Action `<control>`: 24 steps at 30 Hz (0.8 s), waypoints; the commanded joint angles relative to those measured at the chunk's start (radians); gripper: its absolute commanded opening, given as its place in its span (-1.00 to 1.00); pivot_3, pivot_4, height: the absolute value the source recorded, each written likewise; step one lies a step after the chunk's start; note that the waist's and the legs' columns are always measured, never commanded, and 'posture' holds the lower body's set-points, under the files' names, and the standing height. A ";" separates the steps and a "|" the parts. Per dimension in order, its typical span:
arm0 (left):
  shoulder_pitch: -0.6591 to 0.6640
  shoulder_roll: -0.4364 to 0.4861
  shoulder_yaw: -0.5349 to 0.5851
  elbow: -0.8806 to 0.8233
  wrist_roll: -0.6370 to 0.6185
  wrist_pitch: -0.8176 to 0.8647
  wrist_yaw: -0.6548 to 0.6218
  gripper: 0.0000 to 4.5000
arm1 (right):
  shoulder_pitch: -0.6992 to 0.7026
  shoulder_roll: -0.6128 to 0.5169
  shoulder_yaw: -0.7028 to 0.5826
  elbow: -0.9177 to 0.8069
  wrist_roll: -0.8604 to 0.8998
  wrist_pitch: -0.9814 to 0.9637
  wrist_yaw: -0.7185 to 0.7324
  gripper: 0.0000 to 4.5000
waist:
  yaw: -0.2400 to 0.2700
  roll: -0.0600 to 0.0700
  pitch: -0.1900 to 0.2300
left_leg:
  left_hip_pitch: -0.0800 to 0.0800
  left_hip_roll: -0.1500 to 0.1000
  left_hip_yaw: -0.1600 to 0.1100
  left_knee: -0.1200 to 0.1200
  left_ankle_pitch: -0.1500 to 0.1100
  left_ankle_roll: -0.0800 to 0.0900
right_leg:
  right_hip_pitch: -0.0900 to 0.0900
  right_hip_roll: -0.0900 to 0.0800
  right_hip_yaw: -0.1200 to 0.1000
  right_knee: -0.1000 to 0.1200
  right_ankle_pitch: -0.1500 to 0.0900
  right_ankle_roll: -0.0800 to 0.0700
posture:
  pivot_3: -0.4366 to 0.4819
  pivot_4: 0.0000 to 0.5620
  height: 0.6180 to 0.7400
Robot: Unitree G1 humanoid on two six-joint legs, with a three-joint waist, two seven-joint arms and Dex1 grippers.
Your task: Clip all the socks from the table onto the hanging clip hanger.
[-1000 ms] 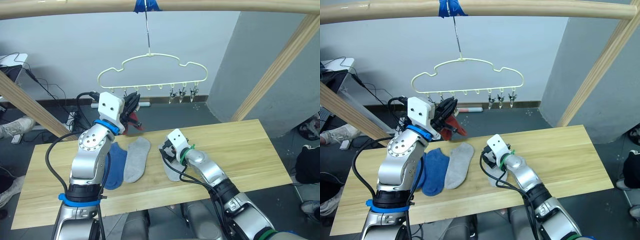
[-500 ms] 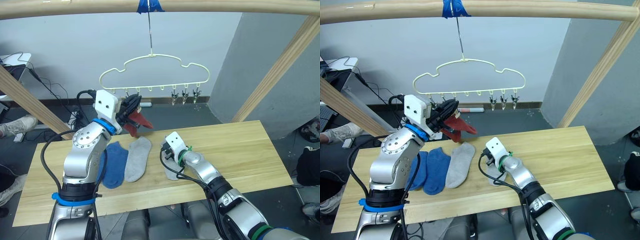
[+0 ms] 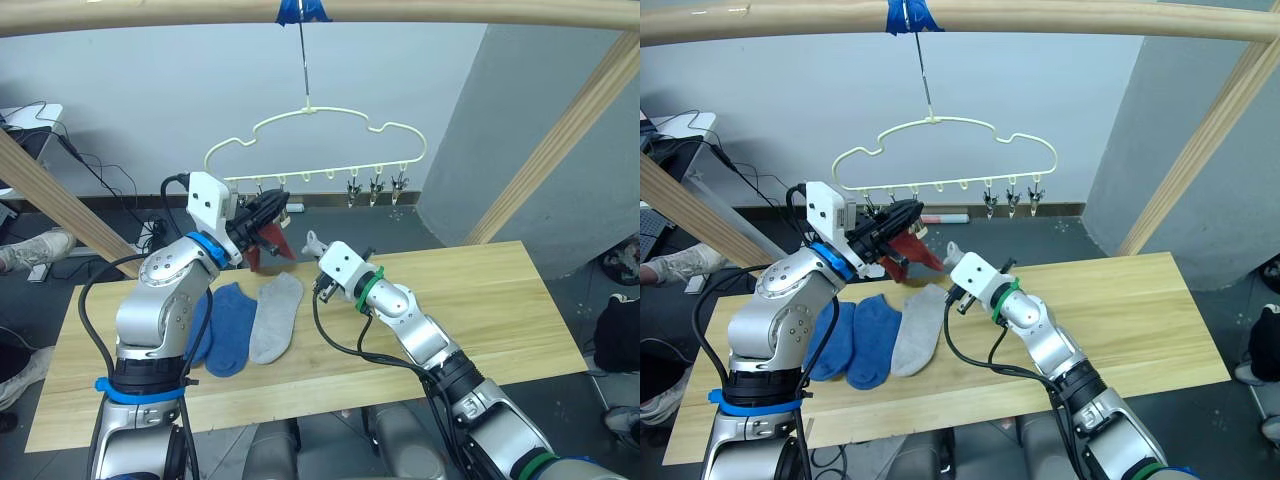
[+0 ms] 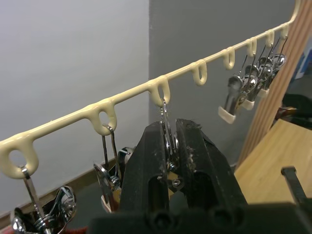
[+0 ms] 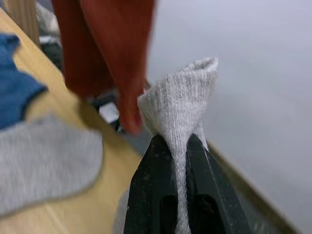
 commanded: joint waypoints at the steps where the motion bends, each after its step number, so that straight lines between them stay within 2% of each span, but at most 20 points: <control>1: -0.018 0.009 0.010 -0.016 -0.020 0.012 -0.012 -0.99 | -0.019 0.016 0.014 -0.033 -0.027 -0.039 -0.002 -1.00 | 0.000 0.000 0.000 | 0.000 0.000 0.000 0.000 0.000 0.000 | 0.000 0.000 0.000 0.000 0.000 0.000 | -0.46 -0.06 1.00; 13: 0.000 -0.003 0.001 -0.047 -0.020 0.024 -0.011 -0.99 | -0.087 0.046 0.013 0.007 -0.036 -0.055 0.037 -1.00 | 0.000 0.000 0.000 | 0.000 0.000 0.000 0.000 0.000 0.000 | 0.000 0.000 0.000 0.000 0.002 -0.004 | -0.45 -0.10 1.00; 24: 0.012 -0.010 0.004 -0.045 -0.018 0.021 -0.010 -0.99 | -0.120 0.067 -0.001 0.037 -0.037 -0.090 0.013 -1.00 | -0.001 0.000 0.000 | 0.000 0.000 0.000 0.000 0.000 0.000 | 0.000 0.000 0.000 0.000 0.003 -0.004 | -0.45 -0.10 1.00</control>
